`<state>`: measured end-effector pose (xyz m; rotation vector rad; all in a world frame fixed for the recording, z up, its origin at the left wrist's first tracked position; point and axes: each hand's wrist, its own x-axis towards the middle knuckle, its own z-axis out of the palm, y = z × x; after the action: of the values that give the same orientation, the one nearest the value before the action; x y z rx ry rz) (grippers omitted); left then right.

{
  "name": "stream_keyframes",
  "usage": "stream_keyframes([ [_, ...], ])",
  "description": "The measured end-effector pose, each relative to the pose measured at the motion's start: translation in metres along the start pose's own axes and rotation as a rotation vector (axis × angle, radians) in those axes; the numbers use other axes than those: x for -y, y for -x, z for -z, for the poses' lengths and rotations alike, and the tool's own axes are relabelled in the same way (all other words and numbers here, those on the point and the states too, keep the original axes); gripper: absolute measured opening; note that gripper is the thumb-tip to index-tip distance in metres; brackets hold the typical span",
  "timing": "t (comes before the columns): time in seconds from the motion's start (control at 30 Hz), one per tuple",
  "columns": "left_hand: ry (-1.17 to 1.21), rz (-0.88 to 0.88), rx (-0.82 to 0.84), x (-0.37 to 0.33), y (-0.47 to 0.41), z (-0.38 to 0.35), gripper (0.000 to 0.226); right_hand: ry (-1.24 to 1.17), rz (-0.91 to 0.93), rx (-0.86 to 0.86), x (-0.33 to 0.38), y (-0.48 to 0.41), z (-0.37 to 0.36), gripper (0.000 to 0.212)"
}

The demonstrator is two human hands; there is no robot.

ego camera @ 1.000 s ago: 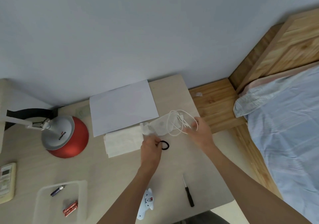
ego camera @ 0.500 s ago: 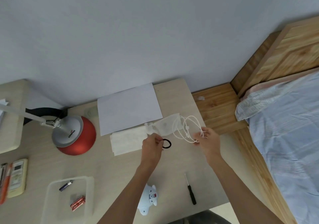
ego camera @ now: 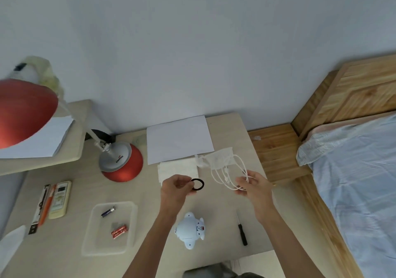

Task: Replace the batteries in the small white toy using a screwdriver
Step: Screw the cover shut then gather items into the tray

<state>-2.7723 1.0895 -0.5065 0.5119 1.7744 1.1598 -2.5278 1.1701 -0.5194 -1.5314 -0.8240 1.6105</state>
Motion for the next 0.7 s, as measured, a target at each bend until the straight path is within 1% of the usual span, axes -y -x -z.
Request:
stream_keyframes([
  [0.27,0.126,-0.02,-0.151,-0.002,0.041,0.104,0.01,0.029,0.01,0.196,0.005,0.06,-0.067,0.035],
  [0.43,0.101,-0.017,-0.206,0.005,0.05,0.178,0.01,0.056,0.019,0.301,-0.003,0.094,-0.128,0.032],
  [0.53,0.108,-0.005,-0.213,0.009,0.052,0.225,0.011,0.053,0.011,0.327,-0.018,0.117,-0.167,0.031],
  [0.7,0.093,0.001,-0.205,0.018,0.053,0.289,0.012,0.072,-0.006,0.319,-0.055,0.153,-0.227,0.03],
])
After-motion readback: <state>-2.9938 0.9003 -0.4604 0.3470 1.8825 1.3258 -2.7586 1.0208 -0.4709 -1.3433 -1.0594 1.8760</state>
